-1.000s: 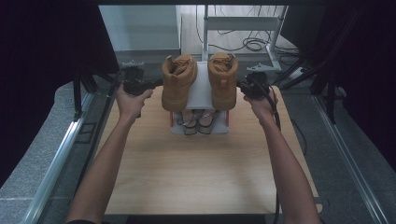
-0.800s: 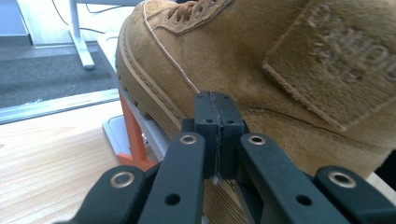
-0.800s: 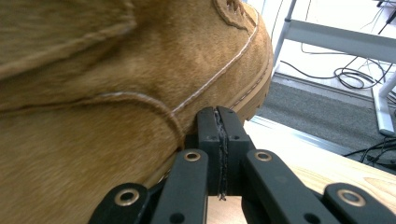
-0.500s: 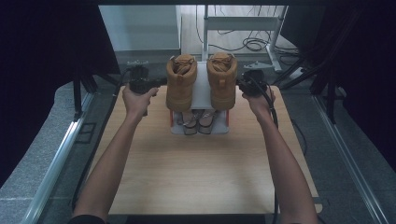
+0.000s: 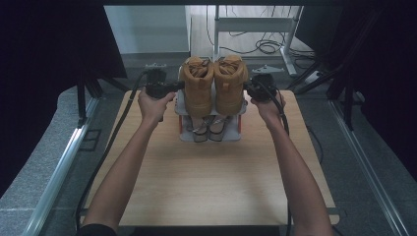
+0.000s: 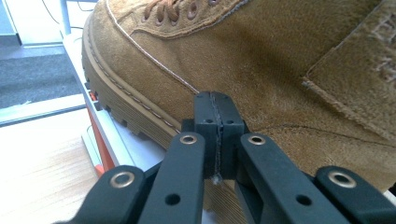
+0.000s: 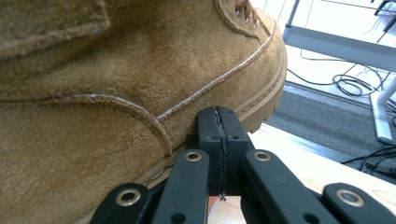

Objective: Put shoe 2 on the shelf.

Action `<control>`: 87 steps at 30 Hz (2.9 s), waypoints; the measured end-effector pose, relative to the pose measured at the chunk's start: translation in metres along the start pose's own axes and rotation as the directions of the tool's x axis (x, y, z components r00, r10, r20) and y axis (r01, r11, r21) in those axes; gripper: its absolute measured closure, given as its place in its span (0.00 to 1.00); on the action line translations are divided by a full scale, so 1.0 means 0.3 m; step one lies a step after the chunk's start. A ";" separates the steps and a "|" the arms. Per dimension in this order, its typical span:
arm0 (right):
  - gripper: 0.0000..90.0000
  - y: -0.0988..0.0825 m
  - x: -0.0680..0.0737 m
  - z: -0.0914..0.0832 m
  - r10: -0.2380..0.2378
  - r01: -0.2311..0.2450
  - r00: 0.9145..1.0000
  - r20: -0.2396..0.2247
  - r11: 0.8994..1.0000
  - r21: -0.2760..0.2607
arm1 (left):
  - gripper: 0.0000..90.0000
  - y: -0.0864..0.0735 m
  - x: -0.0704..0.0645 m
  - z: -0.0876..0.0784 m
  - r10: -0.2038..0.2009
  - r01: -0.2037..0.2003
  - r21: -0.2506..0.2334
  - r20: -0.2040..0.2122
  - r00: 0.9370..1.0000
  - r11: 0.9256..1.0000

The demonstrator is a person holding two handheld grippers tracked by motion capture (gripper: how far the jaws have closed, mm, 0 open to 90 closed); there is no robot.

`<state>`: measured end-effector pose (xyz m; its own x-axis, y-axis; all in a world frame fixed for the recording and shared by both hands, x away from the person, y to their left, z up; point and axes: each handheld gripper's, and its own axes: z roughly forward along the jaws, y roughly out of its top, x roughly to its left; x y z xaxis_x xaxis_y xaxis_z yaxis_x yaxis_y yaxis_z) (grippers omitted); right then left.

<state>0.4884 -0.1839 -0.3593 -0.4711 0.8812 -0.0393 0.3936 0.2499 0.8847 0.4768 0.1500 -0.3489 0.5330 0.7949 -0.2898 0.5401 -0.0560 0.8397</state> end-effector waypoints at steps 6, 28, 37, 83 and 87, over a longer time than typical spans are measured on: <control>0.99 -0.006 0.005 0.006 0.008 -0.008 1.000 -0.004 1.000 -0.010 | 1.00 0.000 -0.006 0.009 -0.005 0.005 -0.003 -0.001 1.000 1.000; 1.00 -0.006 0.032 0.028 -0.008 0.010 0.999 0.046 0.999 -0.031 | 1.00 -0.004 -0.019 0.014 0.022 -0.022 -0.013 -0.023 1.000 1.000; 0.99 -0.027 0.015 -0.020 -0.004 0.005 1.000 0.011 0.995 -0.101 | 0.99 -0.019 -0.014 -0.038 0.059 -0.062 -0.056 -0.050 0.997 0.996; 0.58 -0.441 0.119 -0.285 0.026 -0.045 0.977 -0.210 0.995 -0.087 | 0.57 -0.484 -0.019 -0.253 0.095 -0.095 -0.010 -0.005 0.995 0.995; 0.58 -0.495 0.130 -0.287 0.041 -0.059 0.976 -0.216 0.995 -0.078 | 0.57 -0.522 -0.021 -0.248 0.097 -0.097 -0.005 -0.017 0.995 0.995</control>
<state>0.3434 -0.2211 -0.4521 -0.6139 0.7832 0.0985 0.3579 0.1649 0.9191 0.3403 0.1988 -0.4445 0.5721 0.7956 -0.1991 0.4826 -0.1303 0.8661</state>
